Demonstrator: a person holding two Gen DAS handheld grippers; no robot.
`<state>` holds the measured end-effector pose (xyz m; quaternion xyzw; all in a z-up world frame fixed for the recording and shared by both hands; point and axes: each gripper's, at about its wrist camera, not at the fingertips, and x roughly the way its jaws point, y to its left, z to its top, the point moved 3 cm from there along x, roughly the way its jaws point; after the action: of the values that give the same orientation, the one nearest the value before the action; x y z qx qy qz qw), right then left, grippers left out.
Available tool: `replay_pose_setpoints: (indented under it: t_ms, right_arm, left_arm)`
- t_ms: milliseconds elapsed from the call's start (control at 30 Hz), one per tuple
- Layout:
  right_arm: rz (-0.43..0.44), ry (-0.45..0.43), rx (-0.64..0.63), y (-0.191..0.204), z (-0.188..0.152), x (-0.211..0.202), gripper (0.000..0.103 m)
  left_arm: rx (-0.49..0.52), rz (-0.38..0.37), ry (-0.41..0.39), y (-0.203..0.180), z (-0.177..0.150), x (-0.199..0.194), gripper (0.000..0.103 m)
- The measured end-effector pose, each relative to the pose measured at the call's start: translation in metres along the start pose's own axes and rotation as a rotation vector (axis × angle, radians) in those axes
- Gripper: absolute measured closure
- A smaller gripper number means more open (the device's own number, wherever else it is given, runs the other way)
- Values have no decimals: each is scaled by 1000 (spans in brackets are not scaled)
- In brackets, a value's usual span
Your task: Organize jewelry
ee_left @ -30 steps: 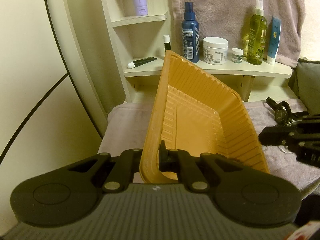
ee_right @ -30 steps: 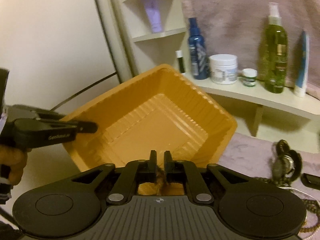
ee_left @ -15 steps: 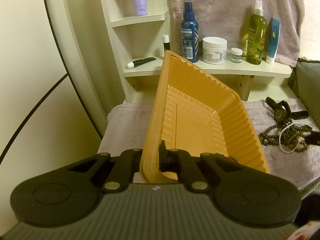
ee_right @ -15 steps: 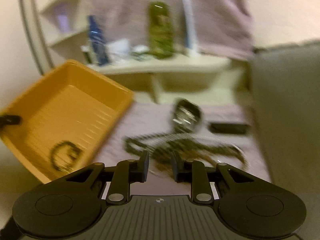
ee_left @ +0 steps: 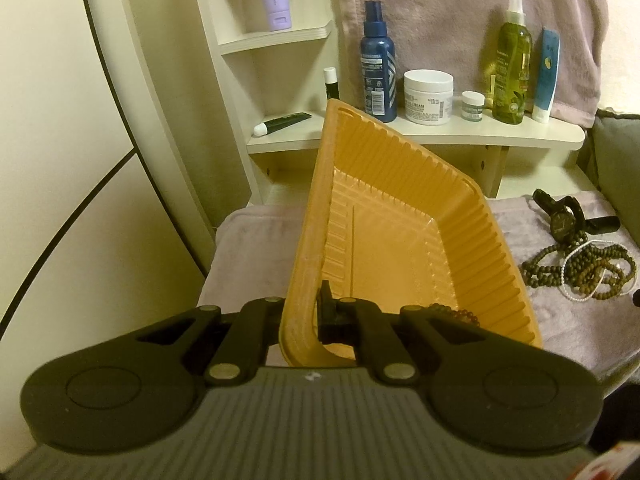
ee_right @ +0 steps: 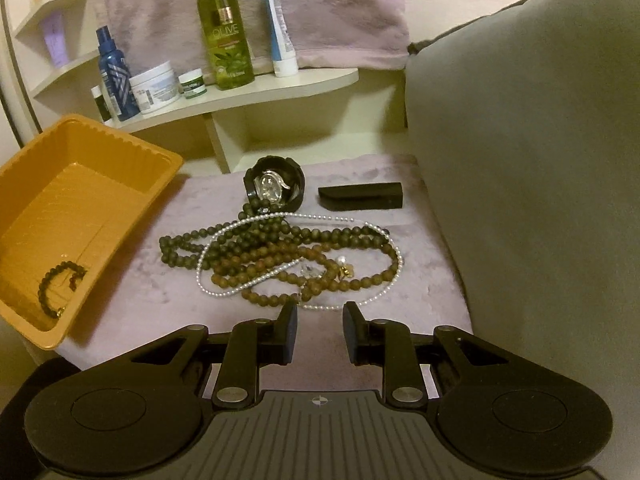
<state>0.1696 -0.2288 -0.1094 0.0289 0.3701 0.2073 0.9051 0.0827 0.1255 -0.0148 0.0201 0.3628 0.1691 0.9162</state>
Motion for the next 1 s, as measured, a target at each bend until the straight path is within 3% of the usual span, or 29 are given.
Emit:
replay_pose_setpoints:
  t_ms: [367,533,733,933,1000]
  right_arm:
    - [-3,6,-46,9,3,15,78]
    - [-9,20,-130,17,1,27,78]
    - [-58,19,-333,29,-5,36,78]
    - [-49,23,-370,27,-6,38,78]
    - [-46,30,-376,28,-6,38,90]
  left_arm:
    - [6,5,8,0,-1,3,98]
    - [7,8,13,0,-1,5,99]
    - [7,8,14,0,0,5,98]
    - [8,7,12,0,0,5,98]
    - [7,6,12,0,0,6,98]
